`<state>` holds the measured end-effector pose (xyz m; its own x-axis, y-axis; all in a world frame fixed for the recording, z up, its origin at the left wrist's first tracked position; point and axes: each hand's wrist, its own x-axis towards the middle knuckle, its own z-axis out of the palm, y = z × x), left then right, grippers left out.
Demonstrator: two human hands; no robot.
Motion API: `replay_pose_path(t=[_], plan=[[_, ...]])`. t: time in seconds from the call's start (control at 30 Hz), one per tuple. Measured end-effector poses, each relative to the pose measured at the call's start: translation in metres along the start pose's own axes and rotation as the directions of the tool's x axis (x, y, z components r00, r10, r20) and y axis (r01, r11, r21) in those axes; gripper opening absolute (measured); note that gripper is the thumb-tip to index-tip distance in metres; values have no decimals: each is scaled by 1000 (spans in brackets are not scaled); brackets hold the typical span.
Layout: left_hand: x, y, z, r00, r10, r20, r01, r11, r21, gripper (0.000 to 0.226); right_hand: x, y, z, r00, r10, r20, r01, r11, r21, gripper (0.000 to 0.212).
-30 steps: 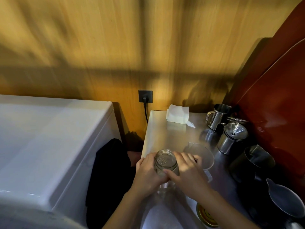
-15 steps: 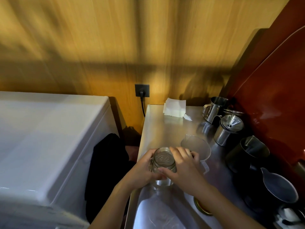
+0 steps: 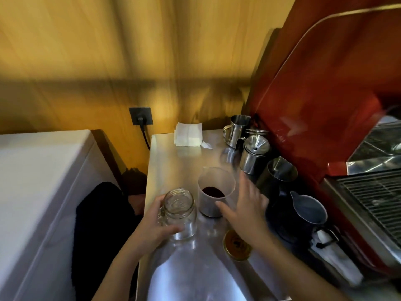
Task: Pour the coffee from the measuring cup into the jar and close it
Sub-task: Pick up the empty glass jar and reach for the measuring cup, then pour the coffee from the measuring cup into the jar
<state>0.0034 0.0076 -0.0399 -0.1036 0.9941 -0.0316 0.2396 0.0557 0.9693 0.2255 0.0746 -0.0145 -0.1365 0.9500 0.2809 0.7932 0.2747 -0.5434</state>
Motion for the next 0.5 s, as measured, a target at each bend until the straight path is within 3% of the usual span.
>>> replay_pose_path(t=[0.07,0.2,0.27,0.37,0.5], plan=[[0,0,2,1000,9,-6,-9,1000,-6,73,-1,6,4,993,84,83,-80,996,-50,74],[0,-1,2,1000,15,2,-15,1000,-10,71,-1,8,4,954,191,230,-201,979,18,14],[0,-2,1,1000,3,16,-3,1000,-9,72,0,7,0,943,200,264,-231,969,92,24],[-1,-4,0,1000,-3,27,3,1000,-1,74,4,4,-7,947,186,263,-245,946,213,20],[-2,-4,0,1000,1,29,-1,1000,-3,79,16,-3,-13,961,178,212,-260,846,466,22]])
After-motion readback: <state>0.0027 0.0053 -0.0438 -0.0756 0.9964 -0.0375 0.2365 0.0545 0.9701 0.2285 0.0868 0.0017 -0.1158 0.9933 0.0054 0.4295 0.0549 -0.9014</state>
